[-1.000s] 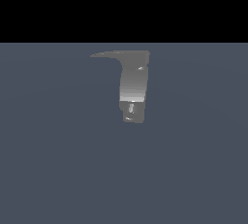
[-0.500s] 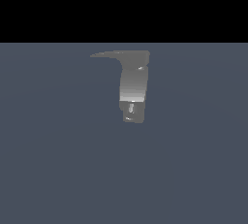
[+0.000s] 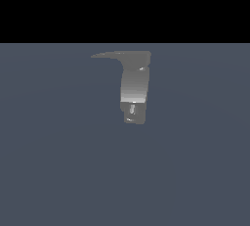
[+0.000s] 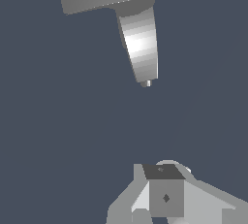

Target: Turn on the faucet by rotating a designated handle.

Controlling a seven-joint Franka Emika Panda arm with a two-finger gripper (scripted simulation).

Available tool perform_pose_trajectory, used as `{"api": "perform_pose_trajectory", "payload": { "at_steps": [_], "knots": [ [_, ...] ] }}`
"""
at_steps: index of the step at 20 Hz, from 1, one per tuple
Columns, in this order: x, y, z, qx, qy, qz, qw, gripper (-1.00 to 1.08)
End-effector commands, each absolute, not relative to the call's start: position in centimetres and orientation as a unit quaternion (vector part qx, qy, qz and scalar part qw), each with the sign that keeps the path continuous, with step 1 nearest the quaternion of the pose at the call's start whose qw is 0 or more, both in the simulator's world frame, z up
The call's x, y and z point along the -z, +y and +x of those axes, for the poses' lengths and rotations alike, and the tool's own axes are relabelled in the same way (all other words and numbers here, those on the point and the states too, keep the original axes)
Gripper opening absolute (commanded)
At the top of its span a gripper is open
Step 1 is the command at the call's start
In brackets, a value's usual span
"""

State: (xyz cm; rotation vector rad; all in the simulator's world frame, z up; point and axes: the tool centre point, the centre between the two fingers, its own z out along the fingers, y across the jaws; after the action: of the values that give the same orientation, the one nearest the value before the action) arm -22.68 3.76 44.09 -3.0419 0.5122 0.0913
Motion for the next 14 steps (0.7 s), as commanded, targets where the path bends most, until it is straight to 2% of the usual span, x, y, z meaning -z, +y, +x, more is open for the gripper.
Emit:
{"api": "perform_pose_trajectory", "payload": {
  "at_steps": [1, 14],
  "knots": [
    [-43.4, 4.8, -21.8, -0.029, 0.192, -0.981, 0.027, -1.0],
    [-39.8, 9.4, -16.4, -0.025, 0.325, -0.945, 0.025, -1.0]
  ]
}}
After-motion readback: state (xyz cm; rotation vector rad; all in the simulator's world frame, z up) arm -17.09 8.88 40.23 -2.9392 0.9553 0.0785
